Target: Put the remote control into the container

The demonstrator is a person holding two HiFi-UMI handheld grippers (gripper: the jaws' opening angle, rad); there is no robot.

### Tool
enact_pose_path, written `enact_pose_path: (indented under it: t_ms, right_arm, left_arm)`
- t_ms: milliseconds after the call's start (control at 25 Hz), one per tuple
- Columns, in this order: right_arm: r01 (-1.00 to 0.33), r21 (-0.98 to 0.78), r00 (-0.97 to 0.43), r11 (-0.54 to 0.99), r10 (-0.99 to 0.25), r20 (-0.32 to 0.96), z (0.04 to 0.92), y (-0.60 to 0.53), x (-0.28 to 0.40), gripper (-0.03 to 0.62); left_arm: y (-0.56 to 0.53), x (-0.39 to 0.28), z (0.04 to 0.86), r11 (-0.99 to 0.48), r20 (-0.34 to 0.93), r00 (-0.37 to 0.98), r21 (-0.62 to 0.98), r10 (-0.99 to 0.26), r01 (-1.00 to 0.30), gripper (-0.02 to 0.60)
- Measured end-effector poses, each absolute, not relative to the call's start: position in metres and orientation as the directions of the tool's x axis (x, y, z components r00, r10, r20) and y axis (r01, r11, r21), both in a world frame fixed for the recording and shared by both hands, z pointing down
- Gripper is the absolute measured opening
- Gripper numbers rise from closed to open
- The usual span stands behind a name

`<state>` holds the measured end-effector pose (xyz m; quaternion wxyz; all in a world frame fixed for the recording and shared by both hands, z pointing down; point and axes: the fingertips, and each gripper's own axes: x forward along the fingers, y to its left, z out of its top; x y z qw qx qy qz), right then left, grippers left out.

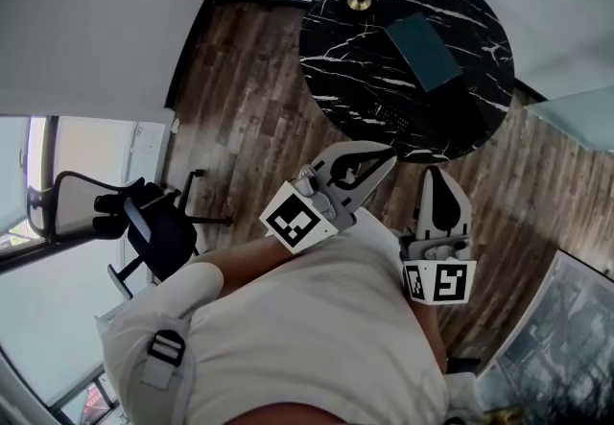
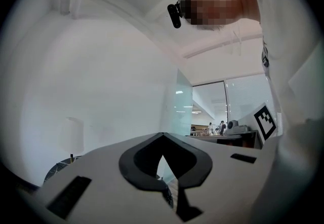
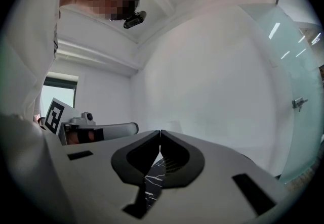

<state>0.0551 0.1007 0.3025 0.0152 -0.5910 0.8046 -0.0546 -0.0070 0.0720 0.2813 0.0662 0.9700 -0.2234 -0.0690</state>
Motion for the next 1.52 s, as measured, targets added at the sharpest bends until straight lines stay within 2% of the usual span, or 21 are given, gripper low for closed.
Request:
enact_pose_path:
  t_ms: [480, 840, 1280, 1520]
  right_arm:
    - [-0.959, -0.098, -0.271, 0.265, -0.961, 0.055, 0.307, 0.033, 0.06, 0.009]
    - [-0.952, -0.115, -0.295, 0.284, -0.951, 0.092, 0.313, 0.009, 0.075, 0.009]
    - [-0.933, -0.195, -0.337, 0.301, -0.922, 0.189, 0.354, 0.018, 0.066, 0.009]
    - [-0.922, -0.129, -0.386, 0.365, -0.891, 0.239, 0.376, 0.012, 0.062, 0.009]
  left_arm:
    - [0.005, -0.004, 0.292, -0.897, -0.079, 0.904, 0.183, -0.421, -0.402, 0.002]
    - [-0.022, 0.005, 0.297, -0.876, -0.063, 0.887, 0.205, -0.457, -0.436, 0.002]
    - [-0.014, 0.001, 0.338, -0.836, 0.047, 0.876, 0.278, -0.48, -0.473, 0.002]
    - [-0.019, 0.0, 0.367, -0.839, 0.118, 0.875, 0.251, -0.469, -0.483, 0.002]
